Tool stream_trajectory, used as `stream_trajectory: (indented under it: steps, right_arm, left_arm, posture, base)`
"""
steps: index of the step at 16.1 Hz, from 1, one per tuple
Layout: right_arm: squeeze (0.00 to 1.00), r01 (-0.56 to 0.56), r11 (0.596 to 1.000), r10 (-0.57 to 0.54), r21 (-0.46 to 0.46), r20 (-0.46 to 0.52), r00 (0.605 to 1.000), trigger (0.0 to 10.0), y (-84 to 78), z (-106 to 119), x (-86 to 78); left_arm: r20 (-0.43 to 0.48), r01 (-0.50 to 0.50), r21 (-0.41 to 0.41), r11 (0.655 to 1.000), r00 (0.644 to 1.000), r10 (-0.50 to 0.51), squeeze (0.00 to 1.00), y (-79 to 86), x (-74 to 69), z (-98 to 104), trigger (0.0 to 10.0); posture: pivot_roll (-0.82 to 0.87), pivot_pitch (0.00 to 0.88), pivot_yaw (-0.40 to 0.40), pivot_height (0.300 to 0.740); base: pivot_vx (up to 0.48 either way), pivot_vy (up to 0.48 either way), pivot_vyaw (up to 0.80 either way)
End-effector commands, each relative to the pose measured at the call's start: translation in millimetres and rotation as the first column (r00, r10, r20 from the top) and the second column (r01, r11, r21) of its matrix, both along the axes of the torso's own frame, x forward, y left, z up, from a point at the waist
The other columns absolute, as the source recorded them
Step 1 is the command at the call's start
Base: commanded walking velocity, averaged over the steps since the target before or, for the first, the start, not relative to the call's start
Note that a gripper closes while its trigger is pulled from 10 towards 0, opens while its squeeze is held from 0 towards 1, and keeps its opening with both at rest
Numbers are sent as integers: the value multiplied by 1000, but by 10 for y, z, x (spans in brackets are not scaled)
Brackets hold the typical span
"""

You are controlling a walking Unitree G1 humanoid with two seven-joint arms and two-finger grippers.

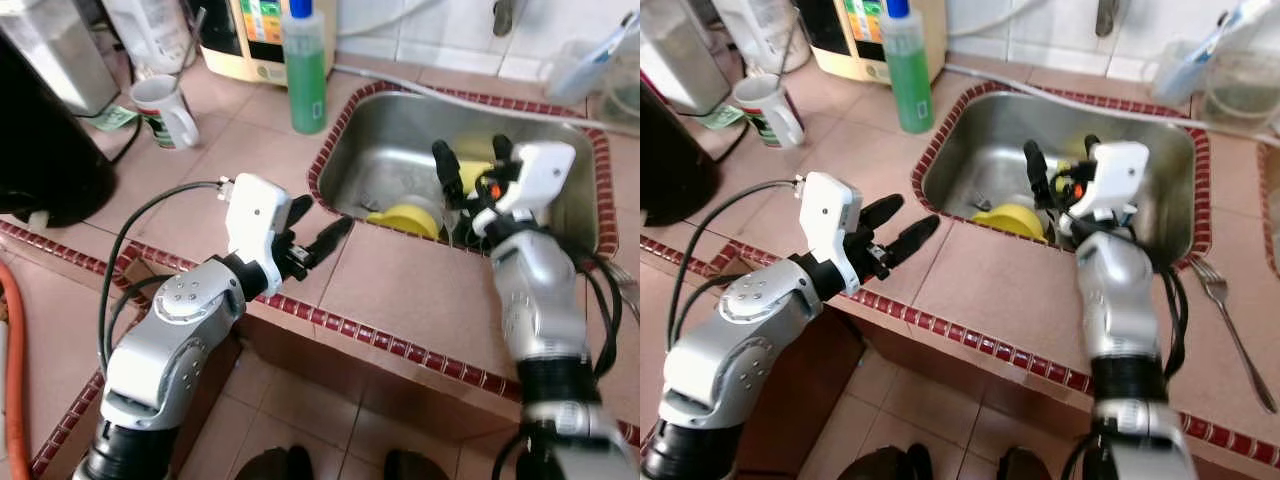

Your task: Kitchen organization

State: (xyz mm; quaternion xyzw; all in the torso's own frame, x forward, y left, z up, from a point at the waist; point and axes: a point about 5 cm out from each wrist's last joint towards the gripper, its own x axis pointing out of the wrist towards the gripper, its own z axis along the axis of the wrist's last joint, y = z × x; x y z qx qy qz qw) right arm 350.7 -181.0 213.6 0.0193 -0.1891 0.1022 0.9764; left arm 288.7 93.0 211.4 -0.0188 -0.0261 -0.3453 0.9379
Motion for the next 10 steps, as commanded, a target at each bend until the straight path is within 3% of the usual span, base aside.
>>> stream_trajectory:
  steps: [1,7,10]
  right_arm:
    - [0,7,1000,-7,-16,21,1000,10000,24,39,-42]
    - [0,80,996,-78,-33,69,995,10000,73,40,-268]
    - [0,172,984,-169,-54,57,984,10000,117,-107,-428]
  left_arm:
    - [-1,-33,2,999,999,33,0,53,22,-35,10000]
    - [23,-126,26,992,992,125,0,185,229,-141,10000]
    - [3,-245,4,969,969,245,0,268,342,-291,10000]
  posture:
    - [-95,116,76,740]
    - [-131,93,87,740]
    - [-131,51,82,740]
  base:
    - [0,0,0]
    - [0,0,0]
    - [0,0,0]
